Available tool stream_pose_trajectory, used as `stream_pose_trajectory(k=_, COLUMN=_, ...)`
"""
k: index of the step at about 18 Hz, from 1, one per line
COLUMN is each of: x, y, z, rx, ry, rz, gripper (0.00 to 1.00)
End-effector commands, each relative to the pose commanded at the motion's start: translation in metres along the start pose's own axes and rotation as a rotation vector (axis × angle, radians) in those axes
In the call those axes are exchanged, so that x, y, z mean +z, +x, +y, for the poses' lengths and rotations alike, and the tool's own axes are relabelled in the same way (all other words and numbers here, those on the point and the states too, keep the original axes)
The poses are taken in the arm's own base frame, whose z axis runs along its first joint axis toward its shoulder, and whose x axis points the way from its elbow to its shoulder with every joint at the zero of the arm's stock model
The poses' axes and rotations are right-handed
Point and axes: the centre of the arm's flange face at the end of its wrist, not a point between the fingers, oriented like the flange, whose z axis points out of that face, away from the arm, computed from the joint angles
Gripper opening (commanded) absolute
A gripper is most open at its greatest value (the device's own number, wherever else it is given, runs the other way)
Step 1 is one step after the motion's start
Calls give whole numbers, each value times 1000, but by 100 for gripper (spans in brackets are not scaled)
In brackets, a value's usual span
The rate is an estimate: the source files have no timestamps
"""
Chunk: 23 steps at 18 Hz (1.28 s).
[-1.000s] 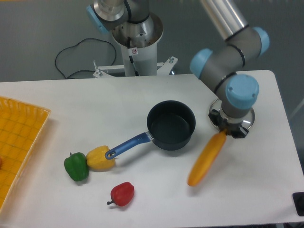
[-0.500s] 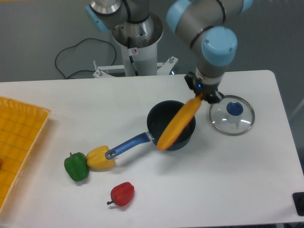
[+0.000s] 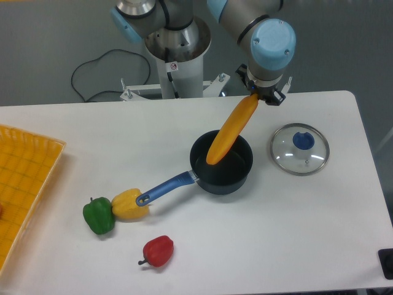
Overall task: Place the long bread in the pot
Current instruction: 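Lower the bread end-first into the saucepan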
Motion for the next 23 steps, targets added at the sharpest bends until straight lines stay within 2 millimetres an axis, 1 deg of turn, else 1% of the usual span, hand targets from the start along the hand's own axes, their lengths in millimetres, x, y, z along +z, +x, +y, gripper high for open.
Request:
stream_pose_trajectory(k=2, x=12, y=-8, z=-8, rx=4, ry=-6, rz=21, gripper=0)
stream_pose_trajectory(k=6, x=23, y=-22, z=-19, rx=-1, ry=-9, rz=10, gripper=0)
stream_pose_trajectory(k=7, x=27, y=-25, z=-23, rx=-8, ry=-10, rz=7, gripper=0)
stream_pose_trajectory(k=8, x=29, y=-27, z=-30, rx=-11, ry=-11, rz=0, gripper=2)
stream_pose_trajectory(k=10, x=34, y=-33, z=-41, rx=-4, ry=-17, rz=-2, gripper=16)
stream_pose_trajectory(k=12, x=36, y=-37, z=-49, rx=6, ry=-21, rz=0, gripper=24)
stream_pose_trajectory(k=13, x=36, y=-37, z=-51, rx=10, ry=-21, rz=-2, gripper=42)
stream_pose_trajectory(k=15, x=34, y=-35, z=-56, rx=15, ry=-20, rz=-8, gripper=52)
stream_pose_trajectory(k=16, x=34, y=-35, z=-58, rx=17, ry=-20, rz=-12, gripper=56)
stream_pose_trajectory(k=17, x=33, y=-34, z=-61, rx=23, ry=-20, rz=-18, gripper=67)
stream_pose_trajectory(k=18, x=32, y=-34, z=-62, rx=23, ry=-19, rz=-23, gripper=73)
stream_pose_trajectory(k=19, x=32, y=-33, z=-66, rx=28, ry=-20, rz=-26, gripper=89)
stream_pose_trajectory(k=20, x=33, y=-31, z=-72, rx=38, ry=-24, rz=-26, gripper=99)
stream_pose_trajectory(k=23, x=32, y=-30, z=-74, rx=33, ry=-23, rz=-28, gripper=100)
